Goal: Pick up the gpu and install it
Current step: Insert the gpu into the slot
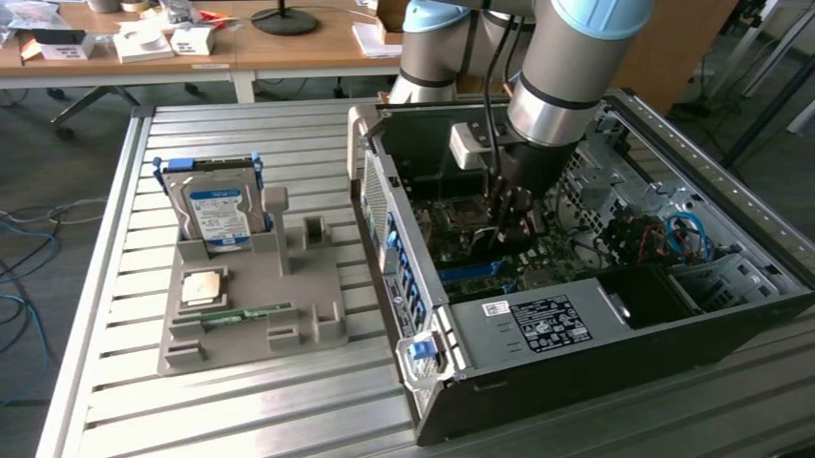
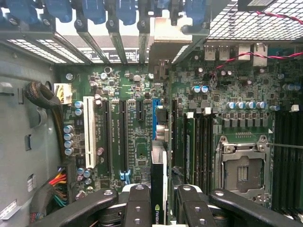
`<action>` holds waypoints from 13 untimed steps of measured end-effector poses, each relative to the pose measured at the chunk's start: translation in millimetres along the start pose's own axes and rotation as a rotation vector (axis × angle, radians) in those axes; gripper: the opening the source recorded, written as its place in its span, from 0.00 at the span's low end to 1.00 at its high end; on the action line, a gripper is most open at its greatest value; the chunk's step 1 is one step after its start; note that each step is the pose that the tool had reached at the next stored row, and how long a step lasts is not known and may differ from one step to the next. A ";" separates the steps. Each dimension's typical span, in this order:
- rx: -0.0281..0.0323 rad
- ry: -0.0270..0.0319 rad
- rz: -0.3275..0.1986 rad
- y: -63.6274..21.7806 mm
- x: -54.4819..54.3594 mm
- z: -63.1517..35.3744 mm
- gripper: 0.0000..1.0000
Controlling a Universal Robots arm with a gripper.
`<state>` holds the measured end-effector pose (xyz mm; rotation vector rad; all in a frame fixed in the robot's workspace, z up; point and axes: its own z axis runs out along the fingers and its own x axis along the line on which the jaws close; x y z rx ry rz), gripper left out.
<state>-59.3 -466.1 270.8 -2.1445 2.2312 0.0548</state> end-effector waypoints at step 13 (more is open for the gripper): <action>0.0003 0.0085 0.000 3.2 2.2 0.2 0.26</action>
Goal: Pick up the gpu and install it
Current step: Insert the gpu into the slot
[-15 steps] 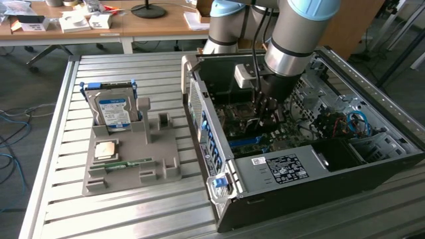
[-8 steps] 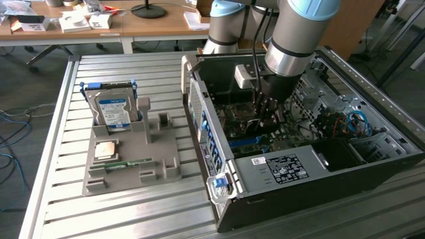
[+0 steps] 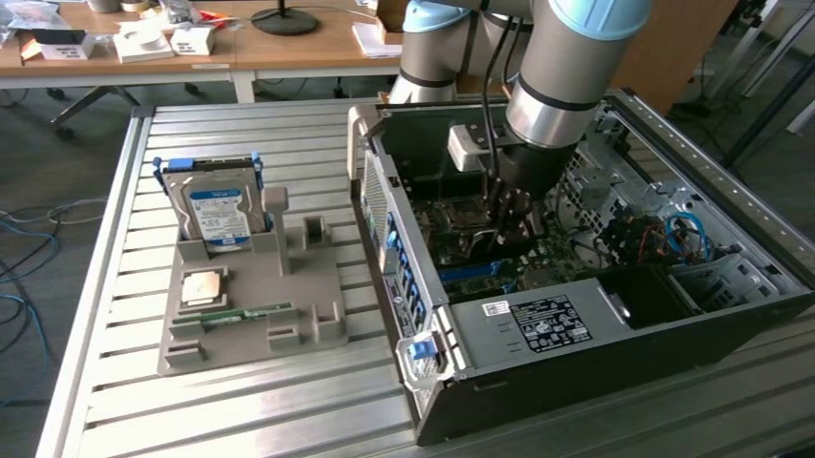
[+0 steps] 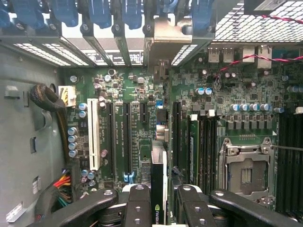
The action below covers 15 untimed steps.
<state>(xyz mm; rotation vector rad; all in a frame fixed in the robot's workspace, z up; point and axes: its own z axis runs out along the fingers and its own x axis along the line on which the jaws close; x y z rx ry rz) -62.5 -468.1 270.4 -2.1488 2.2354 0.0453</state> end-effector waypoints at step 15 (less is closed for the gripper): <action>0.0001 0.0015 0.000 2.9 0.6 5.4 0.26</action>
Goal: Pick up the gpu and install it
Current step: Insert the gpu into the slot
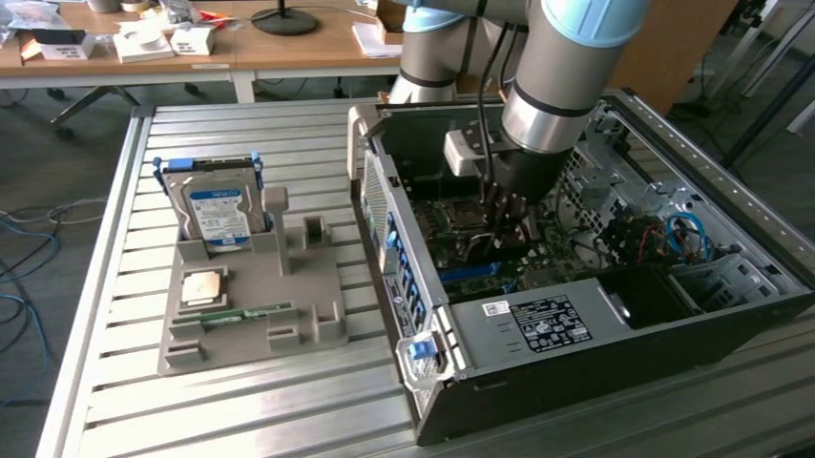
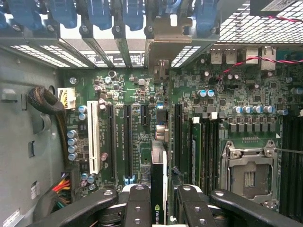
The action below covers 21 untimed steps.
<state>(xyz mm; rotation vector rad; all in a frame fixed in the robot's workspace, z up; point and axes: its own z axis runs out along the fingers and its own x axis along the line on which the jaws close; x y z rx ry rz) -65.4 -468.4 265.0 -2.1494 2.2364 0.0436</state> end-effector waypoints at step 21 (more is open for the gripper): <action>-0.0001 0.0009 0.000 5.2 -2.2 3.7 0.26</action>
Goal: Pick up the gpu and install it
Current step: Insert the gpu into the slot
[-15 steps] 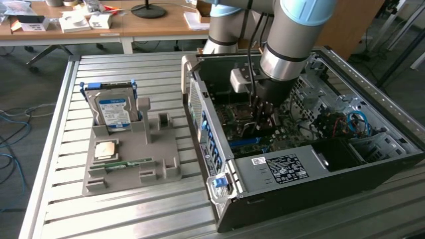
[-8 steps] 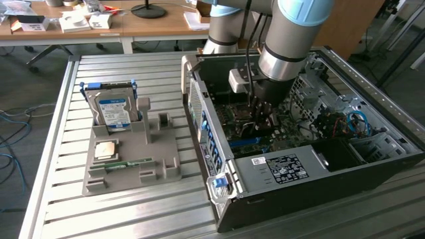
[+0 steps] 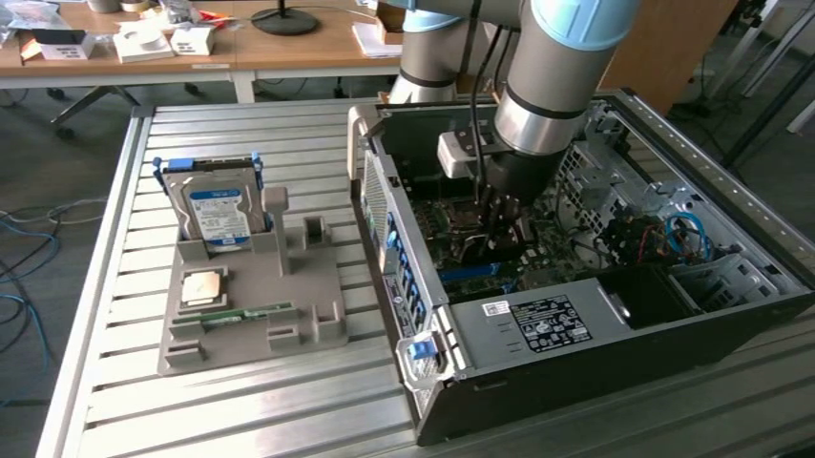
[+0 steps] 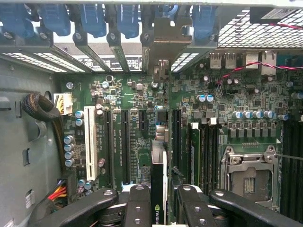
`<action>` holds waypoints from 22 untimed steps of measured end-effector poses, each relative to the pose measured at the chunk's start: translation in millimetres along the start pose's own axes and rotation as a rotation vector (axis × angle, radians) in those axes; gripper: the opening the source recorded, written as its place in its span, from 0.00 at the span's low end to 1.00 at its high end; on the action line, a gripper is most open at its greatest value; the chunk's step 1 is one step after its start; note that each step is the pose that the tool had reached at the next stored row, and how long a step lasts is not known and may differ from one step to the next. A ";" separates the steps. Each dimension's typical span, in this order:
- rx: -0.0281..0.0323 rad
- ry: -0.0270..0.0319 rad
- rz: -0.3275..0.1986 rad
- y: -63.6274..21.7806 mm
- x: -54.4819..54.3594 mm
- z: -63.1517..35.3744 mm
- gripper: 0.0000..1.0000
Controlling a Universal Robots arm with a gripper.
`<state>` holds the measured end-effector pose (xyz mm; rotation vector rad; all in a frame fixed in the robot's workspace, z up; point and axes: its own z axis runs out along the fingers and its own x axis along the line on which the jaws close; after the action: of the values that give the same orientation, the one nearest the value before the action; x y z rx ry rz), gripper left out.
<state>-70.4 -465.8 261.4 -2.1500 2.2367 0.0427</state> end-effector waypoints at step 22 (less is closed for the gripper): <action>0.0006 -0.0001 0.000 2.1 -0.6 0.3 0.26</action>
<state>-72.5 -465.1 261.0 -2.1496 2.2364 0.0422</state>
